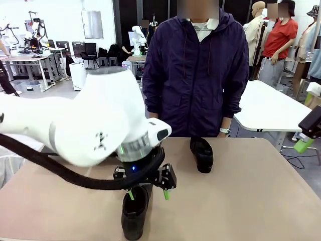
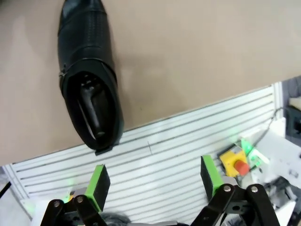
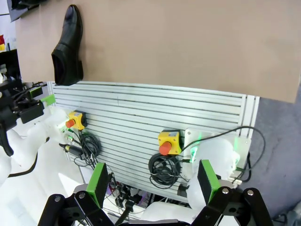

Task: Organize the shoes by placing them on the stand.
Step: Place the Shoe from the middle of the table onto the Shoes Stand.

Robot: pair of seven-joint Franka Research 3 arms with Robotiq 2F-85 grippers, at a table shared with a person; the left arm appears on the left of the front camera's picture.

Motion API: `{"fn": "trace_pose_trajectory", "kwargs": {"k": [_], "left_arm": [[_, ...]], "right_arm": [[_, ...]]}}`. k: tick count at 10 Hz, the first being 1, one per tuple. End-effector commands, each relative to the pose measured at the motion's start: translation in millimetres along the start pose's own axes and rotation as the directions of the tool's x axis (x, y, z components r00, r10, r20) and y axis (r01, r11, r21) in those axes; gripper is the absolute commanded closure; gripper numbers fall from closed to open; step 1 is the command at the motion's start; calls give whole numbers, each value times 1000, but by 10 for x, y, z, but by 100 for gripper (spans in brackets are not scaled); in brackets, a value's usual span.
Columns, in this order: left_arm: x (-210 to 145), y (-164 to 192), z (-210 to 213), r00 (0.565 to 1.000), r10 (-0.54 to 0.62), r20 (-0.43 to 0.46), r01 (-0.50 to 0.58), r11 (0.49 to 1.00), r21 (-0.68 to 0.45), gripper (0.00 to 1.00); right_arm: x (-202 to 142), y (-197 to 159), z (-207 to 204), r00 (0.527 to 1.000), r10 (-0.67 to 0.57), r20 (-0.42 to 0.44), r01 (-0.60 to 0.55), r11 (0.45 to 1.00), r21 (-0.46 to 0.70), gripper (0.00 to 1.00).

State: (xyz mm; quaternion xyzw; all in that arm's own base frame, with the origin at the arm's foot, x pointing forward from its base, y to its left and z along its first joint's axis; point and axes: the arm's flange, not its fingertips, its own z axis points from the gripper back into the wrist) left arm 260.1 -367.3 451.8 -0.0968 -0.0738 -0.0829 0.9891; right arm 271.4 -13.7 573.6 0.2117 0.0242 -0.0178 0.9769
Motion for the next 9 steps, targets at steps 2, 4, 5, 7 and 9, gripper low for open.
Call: {"fn": "trace_pose_trajectory", "kwargs": {"k": [2,4,5,7,9], "left_arm": [[-79,26,-271,998,-4,63,2,1000,27,0],[-121,12,-498,998,-22,52,19,998,51,0],[-110,14,-585,997,-40,71,36,998,58,0],[-57,-11,-716,996,-66,63,62,995,73,0],[-16,-37,-851,996,-84,44,79,991,105,0]], "right_arm": [[17,4,41,1000,25,-7,-25,1000,19,0],[17,4,41,1000,25,-7,-25,1000,19,0],[17,4,41,1000,25,-7,-25,1000,19,0],[17,4,41,1000,25,-7,-25,1000,19,0],[17,4,41,1000,25,-7,-25,1000,19,0]]}}
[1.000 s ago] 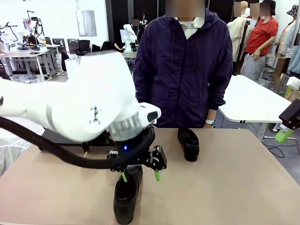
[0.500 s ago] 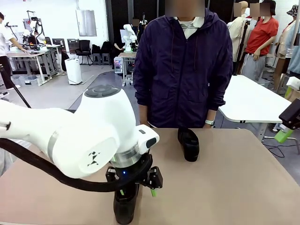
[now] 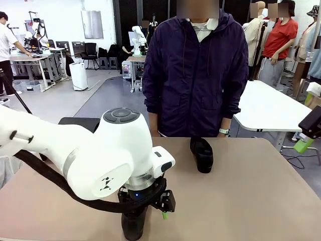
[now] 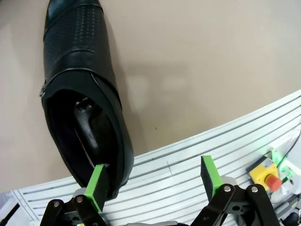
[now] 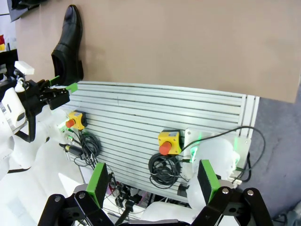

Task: Organize the shoes by placing them on the stand.
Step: Place the Shoe from the middle of the table onto the Shoes Stand.

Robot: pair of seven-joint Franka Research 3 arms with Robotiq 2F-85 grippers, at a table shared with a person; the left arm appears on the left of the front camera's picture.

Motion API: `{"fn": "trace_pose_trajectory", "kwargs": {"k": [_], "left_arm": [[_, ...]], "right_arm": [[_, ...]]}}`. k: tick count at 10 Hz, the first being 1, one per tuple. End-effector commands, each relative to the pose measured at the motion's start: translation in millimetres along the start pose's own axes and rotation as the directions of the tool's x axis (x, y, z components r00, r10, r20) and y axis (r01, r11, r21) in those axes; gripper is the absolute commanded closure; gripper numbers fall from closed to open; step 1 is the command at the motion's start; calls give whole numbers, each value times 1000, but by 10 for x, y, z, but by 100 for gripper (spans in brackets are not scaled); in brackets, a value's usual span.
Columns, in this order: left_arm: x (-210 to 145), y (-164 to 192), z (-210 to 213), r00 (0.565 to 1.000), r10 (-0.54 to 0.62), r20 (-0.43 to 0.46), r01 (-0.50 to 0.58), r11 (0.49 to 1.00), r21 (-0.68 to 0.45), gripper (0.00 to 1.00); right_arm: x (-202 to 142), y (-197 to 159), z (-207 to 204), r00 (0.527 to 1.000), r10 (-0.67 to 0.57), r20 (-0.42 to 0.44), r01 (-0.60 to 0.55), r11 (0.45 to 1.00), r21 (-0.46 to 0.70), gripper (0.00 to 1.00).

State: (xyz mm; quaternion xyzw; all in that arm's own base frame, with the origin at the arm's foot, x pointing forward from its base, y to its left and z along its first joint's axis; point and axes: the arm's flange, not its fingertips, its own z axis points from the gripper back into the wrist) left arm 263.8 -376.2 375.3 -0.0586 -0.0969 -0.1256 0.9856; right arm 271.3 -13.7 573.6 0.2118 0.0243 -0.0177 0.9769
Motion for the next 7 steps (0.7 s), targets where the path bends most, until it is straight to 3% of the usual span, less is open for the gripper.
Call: {"fn": "trace_pose_trajectory", "kwargs": {"k": [1,7], "left_arm": [[103,-68,-149,1000,11,17,-11,1000,29,0],[214,-61,-363,999,9,-35,-7,998,58,0]], "right_arm": [[18,4,41,1000,25,-6,-25,1000,19,0],[18,4,41,1000,25,-6,-25,1000,19,0]]}}
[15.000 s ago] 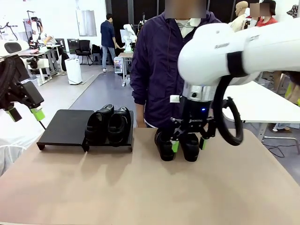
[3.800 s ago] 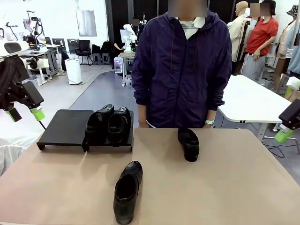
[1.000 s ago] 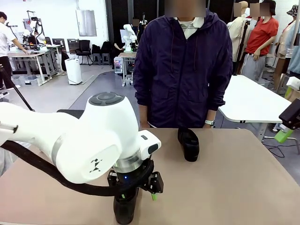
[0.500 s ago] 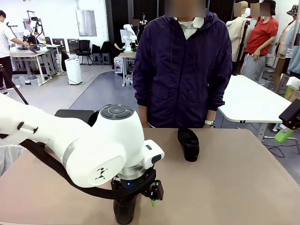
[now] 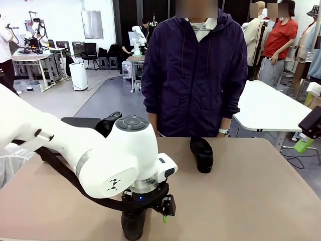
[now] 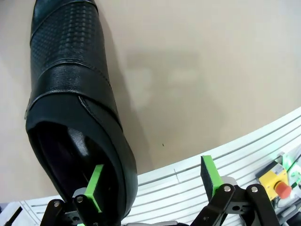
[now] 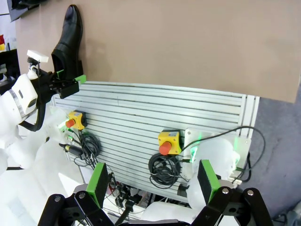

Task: Organize the shoes by placing them on the stand.
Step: Place the Shoe from the middle of the table onto the Shoes Stand.

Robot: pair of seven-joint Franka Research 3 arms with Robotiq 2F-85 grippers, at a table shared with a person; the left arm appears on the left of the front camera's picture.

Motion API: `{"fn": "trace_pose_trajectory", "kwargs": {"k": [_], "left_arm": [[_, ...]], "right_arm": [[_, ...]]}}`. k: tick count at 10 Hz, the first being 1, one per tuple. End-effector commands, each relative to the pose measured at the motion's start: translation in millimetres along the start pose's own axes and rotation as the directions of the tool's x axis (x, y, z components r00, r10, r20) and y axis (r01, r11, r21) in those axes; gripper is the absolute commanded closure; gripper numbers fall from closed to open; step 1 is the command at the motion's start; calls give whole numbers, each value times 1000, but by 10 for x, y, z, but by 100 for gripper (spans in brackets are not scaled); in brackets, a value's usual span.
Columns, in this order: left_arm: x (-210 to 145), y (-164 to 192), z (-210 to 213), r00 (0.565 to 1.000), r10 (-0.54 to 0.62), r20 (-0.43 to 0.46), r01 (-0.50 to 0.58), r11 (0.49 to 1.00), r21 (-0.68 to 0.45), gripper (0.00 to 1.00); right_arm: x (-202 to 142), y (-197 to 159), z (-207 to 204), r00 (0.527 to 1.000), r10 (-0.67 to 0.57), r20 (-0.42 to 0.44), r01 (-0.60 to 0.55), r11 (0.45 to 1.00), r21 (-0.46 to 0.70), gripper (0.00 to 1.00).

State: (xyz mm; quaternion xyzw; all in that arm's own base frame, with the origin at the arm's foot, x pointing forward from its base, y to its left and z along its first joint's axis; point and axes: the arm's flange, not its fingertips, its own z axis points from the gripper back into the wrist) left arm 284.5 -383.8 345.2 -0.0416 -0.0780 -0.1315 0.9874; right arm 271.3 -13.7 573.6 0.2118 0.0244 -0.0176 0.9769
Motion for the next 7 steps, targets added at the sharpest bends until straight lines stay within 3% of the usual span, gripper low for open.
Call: {"fn": "trace_pose_trajectory", "kwargs": {"k": [1,2,7], "left_arm": [[69,-65,-25,1000,17,8,-17,999,36,50],[66,-71,-22,1000,12,19,-12,999,40,100],[68,-65,-4,999,13,37,-15,998,59,100]], "right_arm": [[18,4,41,1000,25,-6,-24,1000,19,0],[18,4,41,1000,25,-6,-24,1000,19,0],[18,4,41,1000,25,-6,-24,1000,19,0]]}}
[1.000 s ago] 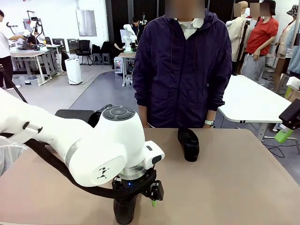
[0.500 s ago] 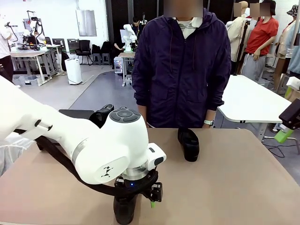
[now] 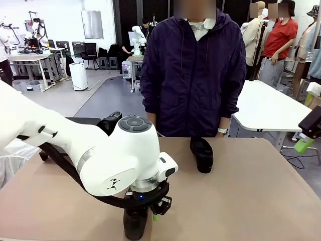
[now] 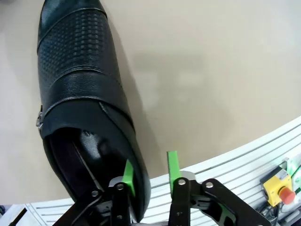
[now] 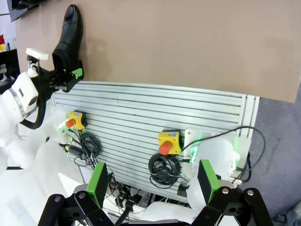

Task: Organize the shoes by placing them on the stand.
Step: Place the Shoe from the middle of the table onto the Shoes Stand.

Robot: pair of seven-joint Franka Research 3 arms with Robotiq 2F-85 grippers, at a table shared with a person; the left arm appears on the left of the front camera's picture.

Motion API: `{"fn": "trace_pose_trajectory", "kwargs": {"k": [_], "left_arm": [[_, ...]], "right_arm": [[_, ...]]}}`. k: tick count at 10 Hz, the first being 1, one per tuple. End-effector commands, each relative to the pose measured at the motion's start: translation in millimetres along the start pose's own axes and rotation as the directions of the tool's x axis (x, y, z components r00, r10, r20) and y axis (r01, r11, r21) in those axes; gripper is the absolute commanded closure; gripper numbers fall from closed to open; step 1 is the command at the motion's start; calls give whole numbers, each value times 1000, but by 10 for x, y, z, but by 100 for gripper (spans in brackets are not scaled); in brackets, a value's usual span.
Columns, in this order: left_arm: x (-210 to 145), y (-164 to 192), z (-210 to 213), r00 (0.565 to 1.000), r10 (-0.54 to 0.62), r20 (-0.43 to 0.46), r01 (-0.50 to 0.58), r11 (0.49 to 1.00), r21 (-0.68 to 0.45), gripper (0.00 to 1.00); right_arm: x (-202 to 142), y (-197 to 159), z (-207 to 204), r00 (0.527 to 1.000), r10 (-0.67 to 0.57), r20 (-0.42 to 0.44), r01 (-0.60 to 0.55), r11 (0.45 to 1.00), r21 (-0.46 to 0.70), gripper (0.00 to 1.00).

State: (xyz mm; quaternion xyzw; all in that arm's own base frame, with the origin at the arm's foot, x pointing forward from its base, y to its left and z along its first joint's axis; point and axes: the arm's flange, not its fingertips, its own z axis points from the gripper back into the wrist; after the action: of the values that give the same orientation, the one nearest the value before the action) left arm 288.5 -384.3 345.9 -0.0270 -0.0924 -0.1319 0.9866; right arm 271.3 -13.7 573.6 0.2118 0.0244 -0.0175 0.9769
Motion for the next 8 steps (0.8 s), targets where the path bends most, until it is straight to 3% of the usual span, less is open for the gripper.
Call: {"fn": "trace_pose_trajectory", "kwargs": {"k": [1,6,8], "left_arm": [[27,-63,5,1000,21,11,-21,999,28,100],[19,-18,73,999,40,35,-41,998,47,100],[6,100,413,995,63,75,-65,998,24,100]], "right_arm": [[18,4,41,1000,24,-6,-24,1000,19,0],[18,4,41,1000,24,-6,-24,1000,19,0],[18,4,41,1000,24,-6,-24,1000,19,0]]}}
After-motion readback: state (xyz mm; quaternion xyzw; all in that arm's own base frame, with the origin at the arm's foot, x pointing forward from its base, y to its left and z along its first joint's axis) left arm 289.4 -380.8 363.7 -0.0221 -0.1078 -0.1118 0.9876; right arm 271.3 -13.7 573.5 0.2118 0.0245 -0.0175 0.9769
